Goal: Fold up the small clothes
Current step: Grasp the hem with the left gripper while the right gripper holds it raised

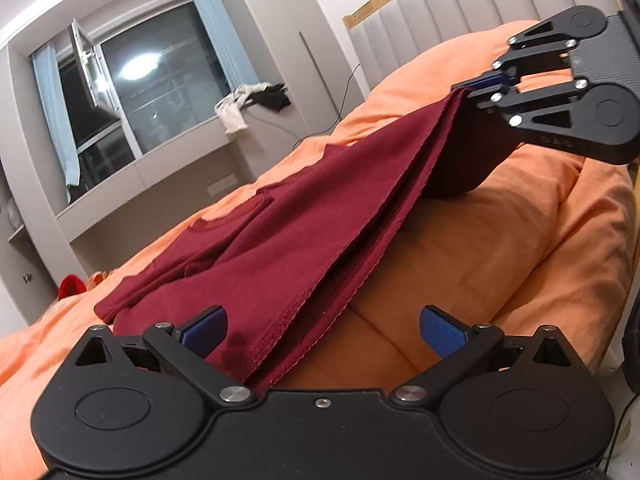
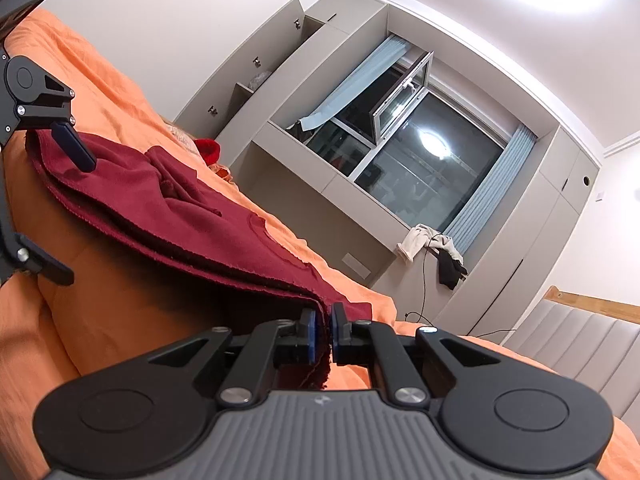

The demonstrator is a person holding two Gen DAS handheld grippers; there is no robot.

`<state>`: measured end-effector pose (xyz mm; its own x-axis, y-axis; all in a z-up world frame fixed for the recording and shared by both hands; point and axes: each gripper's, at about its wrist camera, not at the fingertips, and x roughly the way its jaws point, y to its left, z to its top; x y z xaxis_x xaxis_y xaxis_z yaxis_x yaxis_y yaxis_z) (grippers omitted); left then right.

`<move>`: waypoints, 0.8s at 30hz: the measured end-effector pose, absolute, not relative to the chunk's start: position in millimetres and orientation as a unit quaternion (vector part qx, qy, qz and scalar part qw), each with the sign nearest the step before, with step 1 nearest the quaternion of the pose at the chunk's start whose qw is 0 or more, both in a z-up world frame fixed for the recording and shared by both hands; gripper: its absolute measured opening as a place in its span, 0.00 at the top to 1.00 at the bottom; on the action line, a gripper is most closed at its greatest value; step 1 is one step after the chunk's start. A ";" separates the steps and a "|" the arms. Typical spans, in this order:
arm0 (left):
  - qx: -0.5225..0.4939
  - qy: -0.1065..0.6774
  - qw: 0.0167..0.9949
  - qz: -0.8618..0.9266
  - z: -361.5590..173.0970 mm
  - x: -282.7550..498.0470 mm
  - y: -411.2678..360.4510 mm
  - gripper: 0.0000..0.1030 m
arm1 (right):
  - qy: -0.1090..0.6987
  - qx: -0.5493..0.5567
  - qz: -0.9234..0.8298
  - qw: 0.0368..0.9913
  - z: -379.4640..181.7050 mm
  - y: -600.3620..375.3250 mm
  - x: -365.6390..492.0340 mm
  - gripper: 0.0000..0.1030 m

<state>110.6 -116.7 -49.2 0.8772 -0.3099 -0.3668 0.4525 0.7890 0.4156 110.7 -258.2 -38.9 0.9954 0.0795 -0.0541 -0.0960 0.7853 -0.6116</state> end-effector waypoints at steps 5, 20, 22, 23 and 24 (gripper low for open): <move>0.236 0.148 0.949 -0.148 -44.2 124.7 -106.8 0.20 | 0.012 -0.325 0.046 0.945 -38.3 -258.0 111.3 0.93; 0.186 0.122 0.975 0.019 -22.4 123.0 -37.8 0.67 | 0.025 -0.324 0.027 0.945 -37.8 -243.5 124.6 0.92; 0.192 0.119 0.974 0.014 -23.7 119.3 -37.6 0.75 | 0.025 -0.323 0.029 0.945 -38.2 -242.3 123.1 0.92; 0.197 0.116 0.974 0.013 -24.6 117.2 -38.2 0.77 | 0.025 -0.324 0.029 0.945 -38.6 -242.0 122.3 0.91; 0.200 0.113 0.973 0.012 -25.1 115.1 -38.4 0.79 | 0.026 -0.325 0.029 0.945 -39.3 -241.6 121.3 0.90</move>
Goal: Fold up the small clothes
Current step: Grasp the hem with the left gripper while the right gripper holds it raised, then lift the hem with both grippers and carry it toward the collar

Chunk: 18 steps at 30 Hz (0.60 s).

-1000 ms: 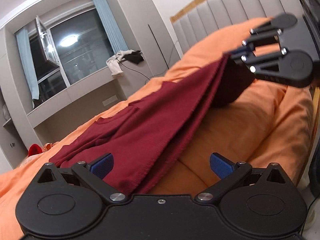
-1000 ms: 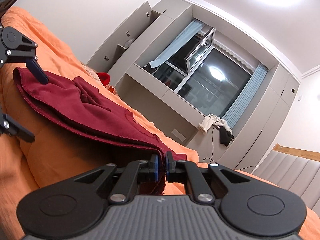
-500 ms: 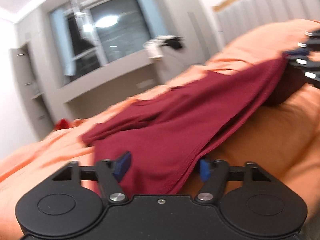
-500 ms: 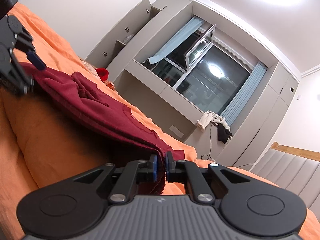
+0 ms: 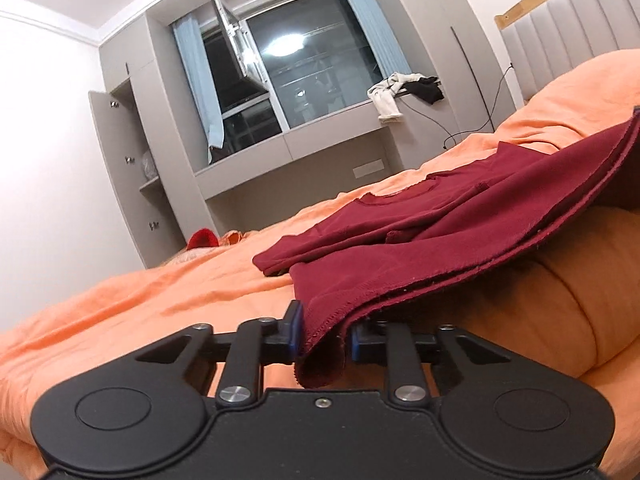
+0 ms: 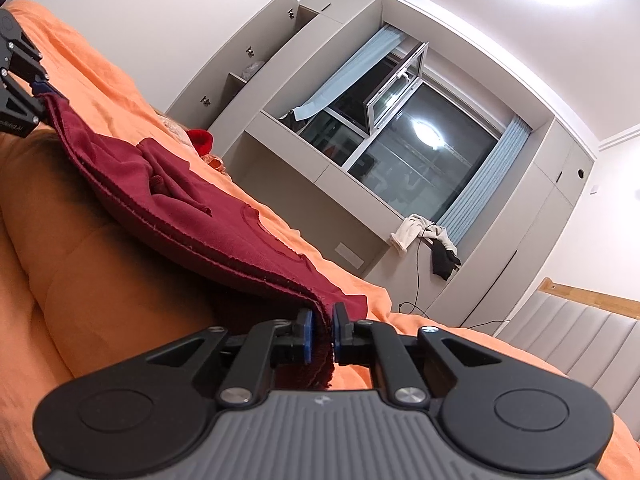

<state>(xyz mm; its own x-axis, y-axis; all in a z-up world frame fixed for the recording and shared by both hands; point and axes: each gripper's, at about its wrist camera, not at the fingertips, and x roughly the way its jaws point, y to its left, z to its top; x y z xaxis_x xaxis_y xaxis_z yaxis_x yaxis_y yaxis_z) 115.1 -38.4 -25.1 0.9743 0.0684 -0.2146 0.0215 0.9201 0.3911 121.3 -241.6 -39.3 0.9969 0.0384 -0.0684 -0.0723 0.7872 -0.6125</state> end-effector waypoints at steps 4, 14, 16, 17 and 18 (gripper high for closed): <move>0.199 0.102 0.974 0.011 -23.4 113.7 -40.9 0.92 | 0.029 -0.326 0.032 0.945 -40.0 -243.8 119.1 0.89; 0.104 0.002 0.994 0.042 3.1 91.4 -18.1 0.95 | 0.002 -0.360 0.039 0.932 -48.8 -222.4 99.7 0.94; 0.083 -0.008 0.996 0.041 9.6 85.6 -13.8 0.95 | -0.016 -0.353 0.029 0.935 -43.4 -223.2 91.9 0.95; 0.074 -0.011 0.996 0.038 13.0 82.2 -13.0 0.95 | -0.026 -0.346 0.024 0.938 -39.4 -224.6 86.1 0.95; 0.066 -0.014 0.997 0.036 16.9 78.6 -12.0 0.95 | -0.035 -0.339 0.018 0.940 -35.4 -225.9 79.4 0.95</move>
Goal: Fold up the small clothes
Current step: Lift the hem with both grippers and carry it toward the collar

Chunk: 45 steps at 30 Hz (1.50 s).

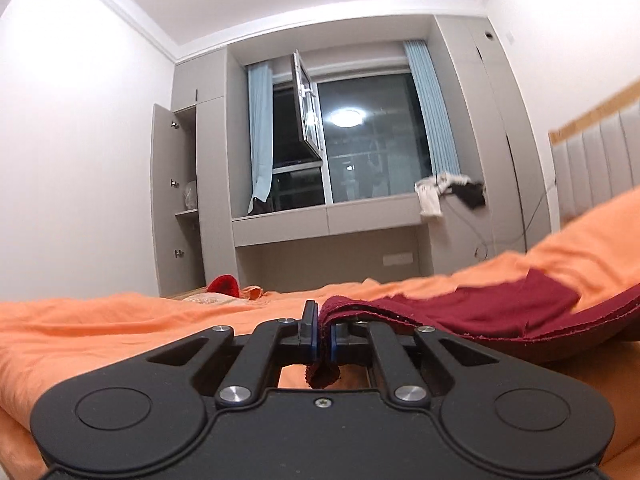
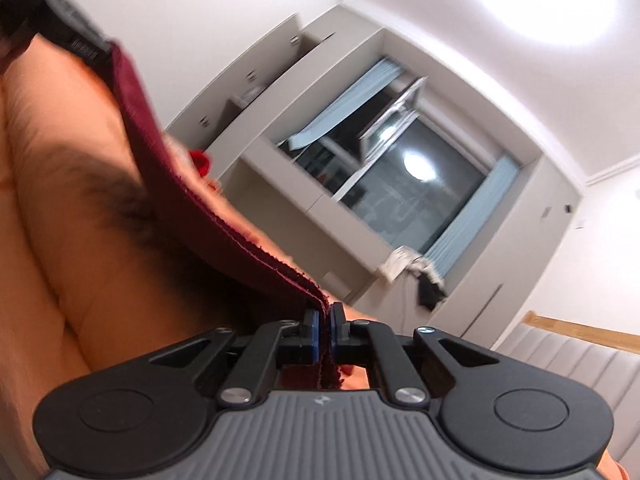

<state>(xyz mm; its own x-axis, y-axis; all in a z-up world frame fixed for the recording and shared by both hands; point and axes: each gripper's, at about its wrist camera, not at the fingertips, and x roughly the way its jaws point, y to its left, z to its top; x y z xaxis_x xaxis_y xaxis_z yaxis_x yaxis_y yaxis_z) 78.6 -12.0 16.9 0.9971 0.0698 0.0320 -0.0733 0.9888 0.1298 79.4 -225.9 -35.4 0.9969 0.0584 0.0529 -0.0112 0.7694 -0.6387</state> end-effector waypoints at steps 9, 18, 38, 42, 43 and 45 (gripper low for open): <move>0.022 -0.051 0.998 -0.004 49.1 -1.5 -10.3 0.95 | -0.069 -0.280 0.000 0.957 -1.8 -257.2 -9.5 0.95; 0.074 -0.092 0.993 -0.029 73.4 -91.9 -23.8 0.95 | -0.097 -0.234 -0.017 0.967 24.7 -265.8 -72.5 0.95; 0.088 -0.063 0.994 -0.008 135.8 28.2 -27.6 0.91 | -0.061 -0.150 0.053 0.985 89.5 -298.3 111.5 0.95; 0.105 -0.059 0.993 0.001 139.9 69.3 -31.5 0.91 | -0.051 -0.148 0.062 0.986 96.6 -306.7 162.2 0.95; 0.107 -0.052 0.993 0.001 139.5 81.5 -32.1 0.91 | -0.046 -0.147 0.064 0.986 98.1 -308.4 175.1 0.95; 0.105 -0.035 0.994 0.000 139.1 107.8 -33.0 0.91 | -0.034 -0.147 0.065 0.986 97.7 -311.9 198.7 0.95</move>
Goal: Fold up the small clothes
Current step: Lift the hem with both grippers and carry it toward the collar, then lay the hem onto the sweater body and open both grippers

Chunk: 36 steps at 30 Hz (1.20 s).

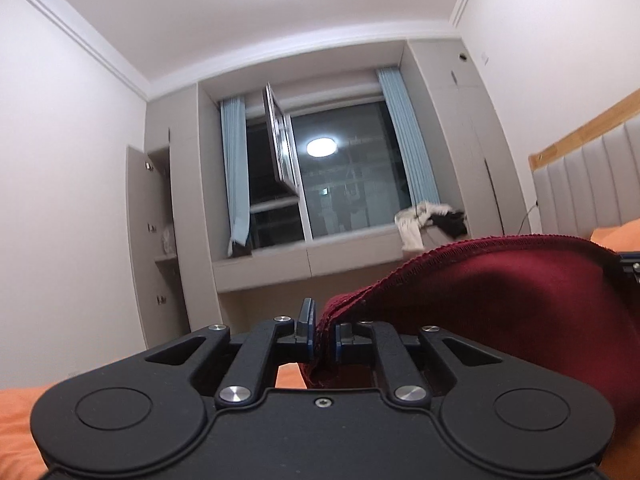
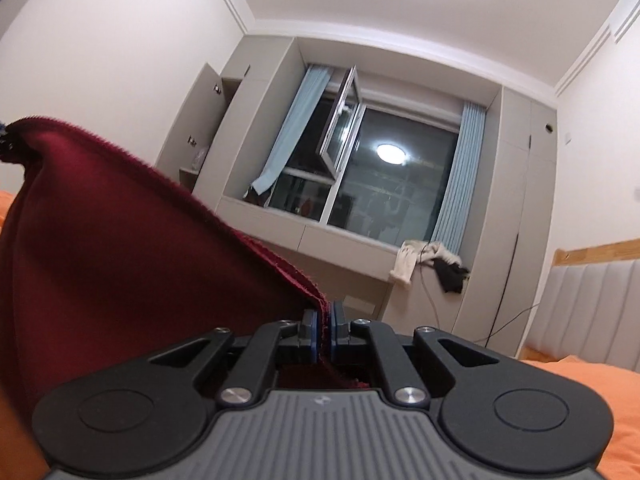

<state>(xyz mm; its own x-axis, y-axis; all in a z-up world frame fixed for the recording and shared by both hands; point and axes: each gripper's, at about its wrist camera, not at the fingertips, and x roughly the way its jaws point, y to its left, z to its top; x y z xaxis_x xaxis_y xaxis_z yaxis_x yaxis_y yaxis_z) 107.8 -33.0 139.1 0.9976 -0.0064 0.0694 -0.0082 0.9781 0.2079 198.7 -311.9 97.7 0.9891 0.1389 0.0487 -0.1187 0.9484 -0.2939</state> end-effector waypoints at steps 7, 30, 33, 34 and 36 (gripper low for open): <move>0.094 0.039 0.995 0.014 123.1 211.5 -28.5 0.89 | 0.025 -0.174 0.069 0.982 74.0 -304.3 289.8 0.94; -0.028 0.235 0.970 0.051 26.5 343.4 27.5 0.48 | 0.119 -0.237 0.052 0.963 -6.1 -275.9 353.6 0.43; -0.051 0.242 0.967 0.055 24.3 340.4 36.1 0.37 | 0.120 -0.230 0.041 0.965 -7.3 -278.6 353.4 0.23; -0.055 0.244 0.966 0.057 22.9 339.3 38.2 0.37 | 0.122 -0.226 0.038 0.966 -7.3 -279.9 353.6 0.14; -0.059 0.253 0.964 0.060 20.0 338.6 41.2 0.36 | 0.124 -0.219 0.030 0.967 -7.5 -282.9 353.6 0.06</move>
